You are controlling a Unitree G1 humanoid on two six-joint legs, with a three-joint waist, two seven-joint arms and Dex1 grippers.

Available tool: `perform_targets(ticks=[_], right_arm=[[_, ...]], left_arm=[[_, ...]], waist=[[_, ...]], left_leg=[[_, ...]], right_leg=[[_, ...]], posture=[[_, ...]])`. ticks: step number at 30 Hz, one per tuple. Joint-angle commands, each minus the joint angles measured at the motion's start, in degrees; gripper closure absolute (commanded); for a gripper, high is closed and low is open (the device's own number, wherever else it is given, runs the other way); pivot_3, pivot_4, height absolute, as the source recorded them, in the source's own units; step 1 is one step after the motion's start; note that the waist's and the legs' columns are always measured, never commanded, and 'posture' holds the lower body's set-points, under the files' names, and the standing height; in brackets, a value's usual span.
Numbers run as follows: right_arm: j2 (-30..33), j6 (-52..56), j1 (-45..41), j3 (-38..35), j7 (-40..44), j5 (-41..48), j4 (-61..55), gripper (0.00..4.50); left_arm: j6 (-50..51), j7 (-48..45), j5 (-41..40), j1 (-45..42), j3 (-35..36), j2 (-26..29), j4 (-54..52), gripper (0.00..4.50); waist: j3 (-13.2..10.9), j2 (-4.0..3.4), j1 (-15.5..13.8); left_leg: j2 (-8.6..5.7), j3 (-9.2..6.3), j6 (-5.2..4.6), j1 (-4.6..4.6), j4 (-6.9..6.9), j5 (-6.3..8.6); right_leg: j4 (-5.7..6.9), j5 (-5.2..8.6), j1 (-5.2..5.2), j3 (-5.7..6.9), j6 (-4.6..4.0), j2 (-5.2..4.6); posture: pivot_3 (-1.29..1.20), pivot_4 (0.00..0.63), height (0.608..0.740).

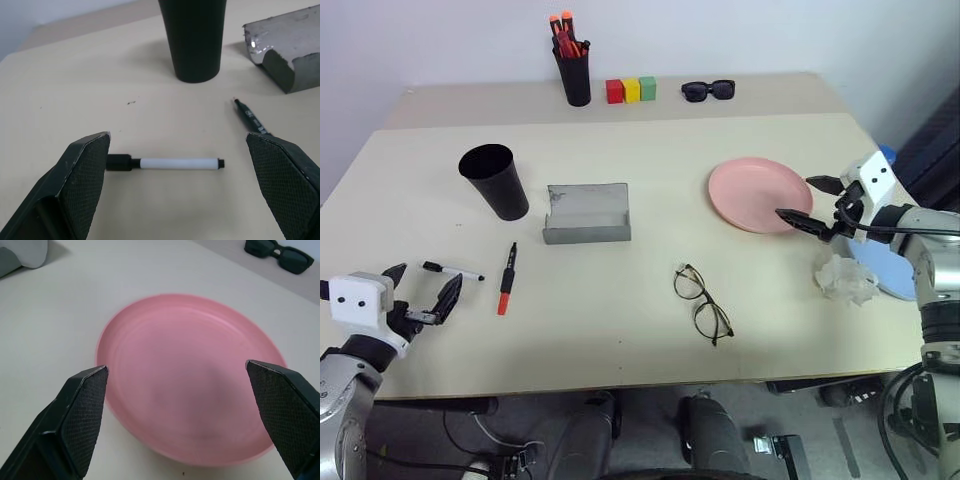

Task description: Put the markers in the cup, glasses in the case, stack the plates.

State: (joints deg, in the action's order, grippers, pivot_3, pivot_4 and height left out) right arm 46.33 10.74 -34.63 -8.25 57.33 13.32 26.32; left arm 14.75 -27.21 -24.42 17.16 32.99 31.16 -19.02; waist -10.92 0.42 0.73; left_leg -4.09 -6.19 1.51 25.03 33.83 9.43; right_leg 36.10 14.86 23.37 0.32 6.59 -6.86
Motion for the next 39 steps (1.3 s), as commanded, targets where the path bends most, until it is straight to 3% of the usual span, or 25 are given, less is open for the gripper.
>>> perform_targets(ticks=[1,12,18,25,28,34,39], right_arm=[[0.23,-1.63,-1.98,-0.23,0.10,-0.20,0.31,0.00],[-2.18,-1.19,-1.23,1.54,0.32,0.02,-3.48,0.00],[-5.37,2.01,0.90,3.93,-0.21,1.11,-13.77,0.00],[-10.45,8.42,5.27,9.55,-0.34,3.97,-30.40,0.00],[-13.30,11.64,7.07,12.16,-1.83,5.44,-36.69,0.00],[-15.86,13.07,8.67,15.68,-2.75,5.53,-40.26,0.00],[-14.26,14.84,9.37,16.56,-0.51,7.09,-42.04,0.00]], left_arm=[[1.72,2.17,-0.90,-0.05,2.08,-0.12,-3.96,0.04],[9.89,6.20,-1.96,-1.50,1.56,0.62,-10.74,0.04],[17.55,9.73,-0.09,-5.41,-3.55,1.83,-12.56,0.04],[33.39,14.59,-2.61,-16.83,-11.16,1.72,-14.38,0.04],[46.04,18.11,-2.79,-22.13,-12.78,2.84,-13.74,0.04],[71.38,21.68,-3.80,-34.81,-11.32,-1.24,-10.41,0.04],[77.75,21.93,-5.31,-38.43,-11.41,-2.42,-8.59,0.04]], waist=[[0.00,0.00,-0.04],[0.00,0.00,0.00],[0.00,0.00,-0.14],[0.03,0.05,-0.18],[0.03,0.05,-0.03],[0.02,0.12,-0.01],[0.00,0.15,-0.05]], left_leg=[[0.00,0.00,-0.05,0.00,0.00,-0.03],[-0.01,0.00,-0.10,0.00,0.03,-0.06],[0.00,-0.01,-0.11,0.00,0.04,-0.07],[-0.03,-0.09,-0.11,0.00,0.12,-0.08],[-0.03,-0.10,-0.11,0.00,0.13,-0.08],[-0.07,-0.12,-0.10,-0.01,0.20,-0.10],[-0.08,-0.13,-0.08,-0.01,0.22,-0.11]], right_leg=[[0.00,0.00,0.00,0.00,0.00,0.00],[0.01,-0.01,-0.02,0.00,0.01,0.02],[0.06,-0.01,-0.01,0.00,0.02,0.05],[0.09,-0.07,-0.05,0.01,0.14,0.09],[0.12,-0.16,-0.04,0.01,0.30,0.11],[0.21,-0.31,-0.03,0.02,0.58,0.19],[0.21,-0.32,-0.04,0.02,0.61,0.20]], posture=[[0.00,0.150,0.740],[0.00,0.150,0.740],[0.00,0.150,0.740],[0.00,0.150,0.740],[0.00,0.150,0.740],[0.00,0.150,0.740],[0.00,0.150,0.740]])
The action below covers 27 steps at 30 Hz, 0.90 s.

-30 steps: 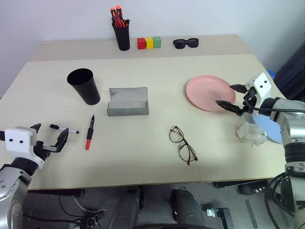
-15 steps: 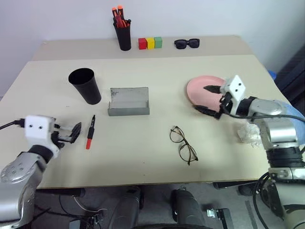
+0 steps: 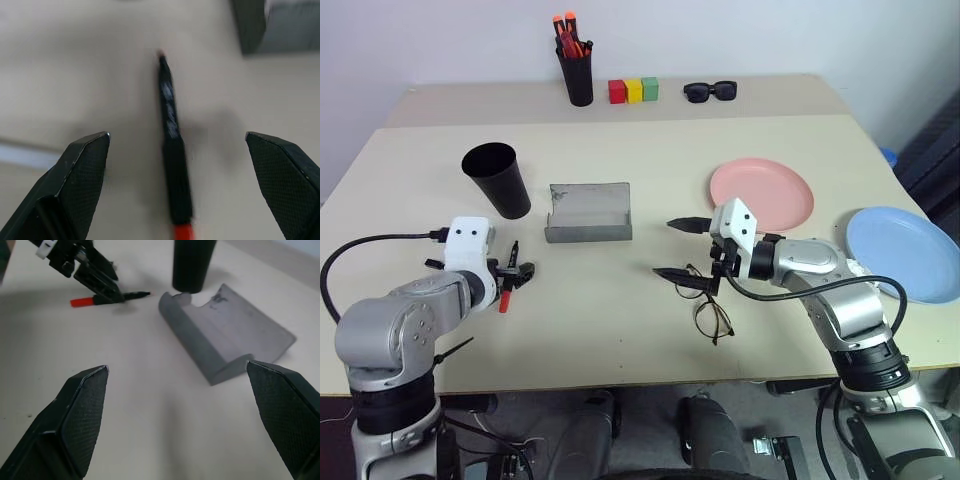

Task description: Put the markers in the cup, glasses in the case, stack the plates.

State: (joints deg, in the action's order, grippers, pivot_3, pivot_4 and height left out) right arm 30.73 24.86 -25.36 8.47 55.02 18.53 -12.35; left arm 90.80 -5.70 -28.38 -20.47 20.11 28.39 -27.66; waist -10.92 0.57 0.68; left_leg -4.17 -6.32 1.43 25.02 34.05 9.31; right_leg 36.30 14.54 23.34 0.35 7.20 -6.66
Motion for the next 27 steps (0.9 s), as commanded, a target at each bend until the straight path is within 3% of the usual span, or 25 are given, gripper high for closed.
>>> perform_targets(ticks=[1,6,7,10,16,20,25,27], right_arm=[[1.92,0.60,0.45,0.11,2.80,2.11,-3.82,0.00],[1.66,0.56,0.54,0.58,2.45,1.84,-3.80,0.00],[1.56,0.59,0.55,0.64,2.33,1.81,-3.86,0.00],[1.23,0.69,0.80,0.94,1.84,1.87,-4.32,0.00],[1.25,0.82,0.86,1.23,1.60,2.19,-4.70,0.00],[1.07,0.33,0.40,1.40,1.53,2.24,-4.24,0.00],[0.39,-0.06,-0.32,1.53,1.24,2.08,-3.41,0.00],[0.04,-0.27,-0.74,1.81,1.32,2.01,-3.09,0.00]], left_arm=[[1.70,0.82,-2.04,-0.61,1.30,0.54,0.67,0.04],[1.70,3.86,-6.65,0.46,1.71,2.05,3.77,0.04],[1.70,4.79,-8.28,0.69,1.85,2.46,4.49,0.27],[1.70,7.78,-12.55,1.09,1.74,3.26,5.91,1.34],[1.70,13.76,-18.39,1.28,1.24,3.94,6.83,4.42],[1.70,15.86,-17.98,0.49,5.16,1.62,4.59,4.47],[-14.11,7.40,-12.79,6.73,6.23,6.48,-5.24,4.47],[-17.63,1.41,-15.69,9.18,9.27,7.66,-7.92,4.47]], waist=[[0.00,0.00,0.05],[0.01,0.01,0.10],[0.01,0.01,0.09],[0.01,0.00,0.07],[0.05,-0.01,-0.19],[0.05,-0.01,-0.14],[0.02,0.05,0.13],[0.02,0.04,0.10]], left_leg=[[0.01,0.00,0.01,0.00,0.00,0.00],[0.03,0.00,0.03,-0.03,-0.02,0.00],[0.05,0.00,0.03,-0.03,-0.02,0.00],[0.05,0.00,0.03,-0.03,-0.02,0.00],[0.02,0.00,0.03,-0.03,-0.01,0.00],[0.01,0.00,0.03,-0.04,0.00,0.00],[0.03,0.04,0.05,-0.04,-0.03,-0.01],[0.06,0.06,0.07,-0.04,-0.08,0.00]], right_leg=[[0.00,0.00,0.01,0.00,0.00,0.00],[0.01,-0.01,0.02,-0.01,-0.02,0.01],[0.01,-0.01,0.02,-0.01,-0.02,0.01],[0.01,-0.01,0.02,-0.02,-0.02,-0.03],[0.01,0.00,0.00,-0.03,-0.02,-0.07],[0.01,0.00,-0.01,-0.04,-0.03,-0.09],[0.01,0.00,0.03,-0.06,-0.05,-0.08],[0.00,0.08,0.07,-0.07,-0.26,-0.08]], posture=[[0.00,0.150,0.740],[0.00,0.150,0.740],[0.00,0.150,0.740],[0.00,0.150,0.740],[0.00,0.150,0.740],[0.00,0.150,0.740],[0.00,0.150,0.740],[0.00,0.150,0.740]])
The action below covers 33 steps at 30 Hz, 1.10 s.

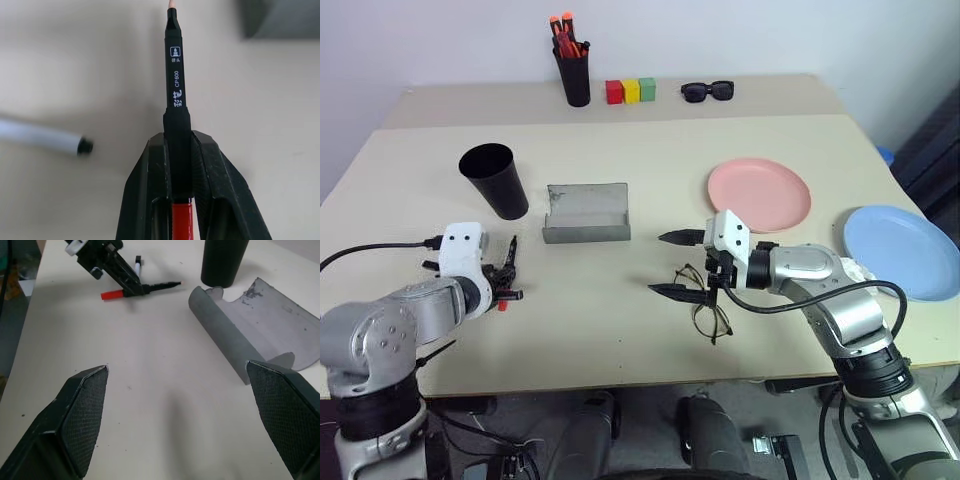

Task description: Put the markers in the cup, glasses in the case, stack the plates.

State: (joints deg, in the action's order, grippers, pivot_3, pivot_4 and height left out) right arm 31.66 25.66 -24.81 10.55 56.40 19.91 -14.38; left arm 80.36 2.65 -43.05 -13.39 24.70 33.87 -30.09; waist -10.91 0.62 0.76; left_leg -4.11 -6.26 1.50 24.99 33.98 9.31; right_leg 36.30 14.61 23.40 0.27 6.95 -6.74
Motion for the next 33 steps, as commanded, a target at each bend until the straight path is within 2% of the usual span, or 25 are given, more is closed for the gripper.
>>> perform_targets(ticks=[1,5,9,14,21,27,33], right_arm=[[-1.20,-1.21,-1.66,-0.13,-0.06,0.56,-0.79,0.00],[-3.07,-1.95,-3.45,-0.05,-0.93,0.17,0.73,0.00],[-10.51,-5.76,-9.15,-0.83,-8.72,-2.92,6.51,0.00],[-15.90,-9.83,-13.22,-0.54,-14.19,-6.23,11.75,0.00],[-21.31,-12.11,-16.10,-0.44,-17.81,-7.11,13.97,0.00],[-25.81,-9.35,-16.69,-1.50,-20.94,-5.14,13.53,0.00],[-26.29,-7.33,-15.04,-1.24,-21.99,-4.68,11.56,0.00]], left_arm=[[-9.92,-9.63,-2.35,2.59,6.62,2.11,-6.43,4.47],[-16.75,-12.04,-4.28,0.57,10.79,0.44,-6.04,4.47],[-29.61,-5.10,7.58,-8.85,5.13,-1.08,-0.77,4.47],[-49.55,0.34,24.23,-16.19,-3.50,-4.09,11.33,4.47],[-69.09,2.98,34.23,-24.20,-6.90,-7.94,31.52,4.47],[-79.23,1.13,35.57,-25.78,-8.12,-10.52,41.94,4.47],[-84.60,0.66,36.89,-24.51,-9.08,-12.93,47.13,4.47]], waist=[[0.00,-0.01,-0.09],[0.02,0.02,-0.38],[0.01,0.12,-0.26],[0.03,0.11,-0.19],[0.02,0.11,0.07],[0.02,0.11,0.14],[0.02,0.11,0.02]], left_leg=[[0.01,0.00,0.01,0.00,-0.02,-0.01],[-0.02,-0.01,0.08,0.00,0.01,0.04],[-0.03,-0.04,0.07,0.00,0.05,-0.04],[-0.13,0.04,0.06,-0.01,-0.01,-0.08],[-0.16,0.04,0.08,0.00,-0.02,-0.10],[-0.16,0.03,0.08,-0.01,-0.04,-0.11],[-0.17,0.01,0.07,0.00,-0.01,-0.11]], right_leg=[[0.00,0.02,0.03,-0.01,-0.06,0.00],[-0.13,0.01,-0.07,0.00,-0.12,-0.03],[-0.10,-0.06,-0.08,0.02,-0.16,0.05],[-0.11,-0.27,-0.05,0.01,0.12,0.09],[-0.09,-0.38,-0.02,0.02,0.28,0.20],[0.01,-0.39,0.03,0.01,0.30,0.20],[0.03,-0.41,0.02,0.01,0.32,0.20]], posture=[[0.00,0.150,0.740],[0.00,0.150,0.740],[0.00,0.150,0.740],[0.00,0.150,0.740],[0.00,0.150,0.740],[0.00,0.150,0.740],[0.00,0.150,0.740]])
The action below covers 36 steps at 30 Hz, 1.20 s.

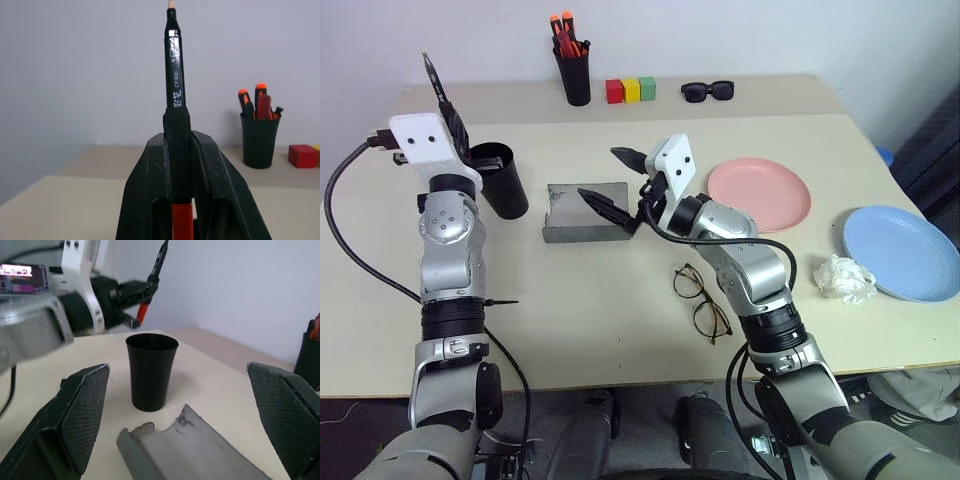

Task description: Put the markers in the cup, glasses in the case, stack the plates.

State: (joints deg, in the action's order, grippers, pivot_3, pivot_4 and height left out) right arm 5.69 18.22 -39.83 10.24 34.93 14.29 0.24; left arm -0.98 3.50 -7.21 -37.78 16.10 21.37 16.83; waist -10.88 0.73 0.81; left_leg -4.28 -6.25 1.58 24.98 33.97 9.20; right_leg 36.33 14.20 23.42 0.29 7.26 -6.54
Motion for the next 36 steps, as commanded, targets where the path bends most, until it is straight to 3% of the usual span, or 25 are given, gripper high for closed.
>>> perform_targets(ticks=[1,2,11,19,23,27,32,36], right_arm=[[-0.32,0.36,0.20,-0.79,-0.59,1.05,-3.38,0.00],[-0.33,0.57,0.38,-0.69,-0.64,1.15,-3.67,0.00],[-0.84,1.25,0.49,-0.24,-0.90,1.49,-4.25,0.00],[-0.72,1.17,0.48,-0.13,-0.72,1.43,-4.19,0.00],[0.08,0.92,0.47,-0.61,-0.37,1.33,-3.79,0.00],[0.93,0.92,0.68,-0.73,0.49,1.56,-3.58,0.00],[1.55,0.46,0.20,-0.88,1.84,1.73,-2.40,0.00],[1.64,-0.12,-0.19,-0.83,2.75,1.58,-1.26,0.00]], left_arm=[[-3.94,-0.14,1.35,0.02,-0.66,-0.84,0.80,4.47],[-4.35,-0.01,1.60,0.11,-0.76,-1.23,1.26,4.47],[-5.29,1.45,3.00,0.15,-0.98,-2.70,3.25,0.08],[0.71,9.58,2.02,-0.72,4.42,-2.05,-0.29,0.04],[17.42,19.33,1.87,1.59,11.79,-1.04,-10.78,0.04],[42.41,24.26,1.93,4.48,14.57,-2.93,-23.10,0.04],[65.27,28.99,-0.96,2.62,24.17,-10.62,-32.08,0.04],[82.35,31.11,2.87,0.19,26.90,-13.82,-33.50,0.04]], waist=[[0.00,0.00,-0.02],[0.00,0.00,0.00],[0.00,0.00,0.19],[0.00,0.00,0.31],[0.00,0.00,0.63],[0.00,0.00,0.31],[0.04,0.11,-0.10],[0.04,0.13,0.20]], left_leg=[[0.00,0.00,0.00,0.00,0.01,0.00],[-0.01,0.01,0.00,0.00,0.01,0.00],[0.00,0.00,-0.01,0.00,0.01,0.00],[0.00,-0.03,-0.01,0.00,0.03,0.00],[0.03,-0.07,0.00,0.00,0.02,0.00],[0.02,-0.06,0.00,0.00,0.05,0.00],[0.01,-0.14,0.04,0.00,0.23,-0.03],[0.01,-0.13,0.08,0.00,0.22,-0.04]], right_leg=[[0.00,0.00,-0.01,0.00,0.00,0.00],[0.00,0.00,0.00,0.00,0.00,0.00],[0.09,-0.01,0.03,0.00,0.01,0.02],[0.10,-0.01,0.03,0.00,0.01,0.02],[0.19,-0.01,0.09,0.00,0.02,0.03],[0.24,0.00,0.08,-0.01,0.02,0.03],[0.36,0.00,0.02,0.02,0.02,0.04],[0.43,0.00,0.06,0.02,0.02,0.07]], posture=[[0.00,0.150,0.740],[0.00,0.150,0.740],[0.00,0.150,0.740],[0.00,0.150,0.740],[0.00,0.150,0.740],[0.00,0.150,0.740],[0.00,0.150,0.740],[0.00,0.150,0.740]])
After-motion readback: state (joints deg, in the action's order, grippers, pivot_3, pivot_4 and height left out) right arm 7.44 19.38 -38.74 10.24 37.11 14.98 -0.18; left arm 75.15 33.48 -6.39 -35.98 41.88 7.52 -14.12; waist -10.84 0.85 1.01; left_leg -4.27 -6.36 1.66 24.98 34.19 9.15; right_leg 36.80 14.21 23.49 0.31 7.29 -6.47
